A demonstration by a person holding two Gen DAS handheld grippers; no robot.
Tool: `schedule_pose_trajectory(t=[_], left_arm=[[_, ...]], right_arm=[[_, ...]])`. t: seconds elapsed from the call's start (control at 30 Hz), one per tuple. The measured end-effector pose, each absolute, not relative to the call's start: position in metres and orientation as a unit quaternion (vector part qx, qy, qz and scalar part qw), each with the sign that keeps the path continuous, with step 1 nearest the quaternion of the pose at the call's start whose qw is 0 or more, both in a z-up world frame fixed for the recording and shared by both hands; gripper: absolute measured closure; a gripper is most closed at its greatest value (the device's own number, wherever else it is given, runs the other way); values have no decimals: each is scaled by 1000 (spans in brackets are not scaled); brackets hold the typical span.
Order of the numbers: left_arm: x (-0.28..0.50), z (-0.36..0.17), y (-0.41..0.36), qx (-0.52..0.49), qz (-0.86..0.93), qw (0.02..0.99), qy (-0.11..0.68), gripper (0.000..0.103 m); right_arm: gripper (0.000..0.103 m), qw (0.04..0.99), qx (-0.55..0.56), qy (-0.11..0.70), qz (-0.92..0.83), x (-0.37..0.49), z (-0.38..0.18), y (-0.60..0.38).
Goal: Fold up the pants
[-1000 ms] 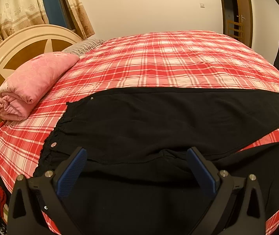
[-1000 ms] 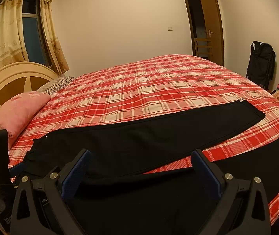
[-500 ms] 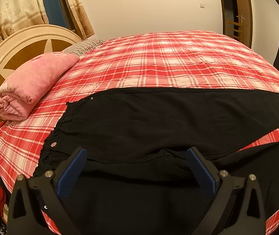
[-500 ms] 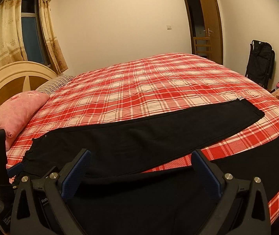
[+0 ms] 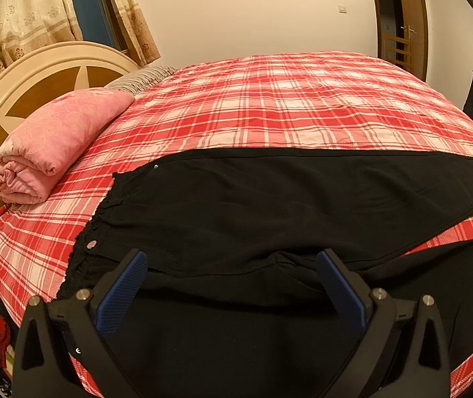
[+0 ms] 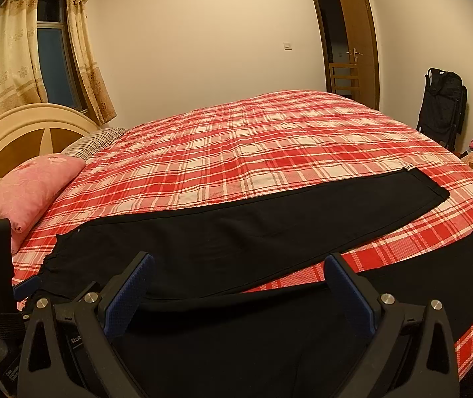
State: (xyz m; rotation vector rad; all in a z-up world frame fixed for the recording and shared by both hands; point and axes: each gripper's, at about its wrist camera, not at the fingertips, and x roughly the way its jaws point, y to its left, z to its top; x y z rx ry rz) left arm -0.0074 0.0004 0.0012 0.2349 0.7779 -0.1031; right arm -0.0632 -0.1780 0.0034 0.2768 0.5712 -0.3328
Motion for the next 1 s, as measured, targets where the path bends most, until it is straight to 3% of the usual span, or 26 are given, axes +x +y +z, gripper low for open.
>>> schedule_pose_trajectory(t=[1.0], left_arm=[[-8, 2, -1, 113, -51, 916, 380, 0]], right_arm=[[1, 935, 135, 286, -160, -61, 3, -174]])
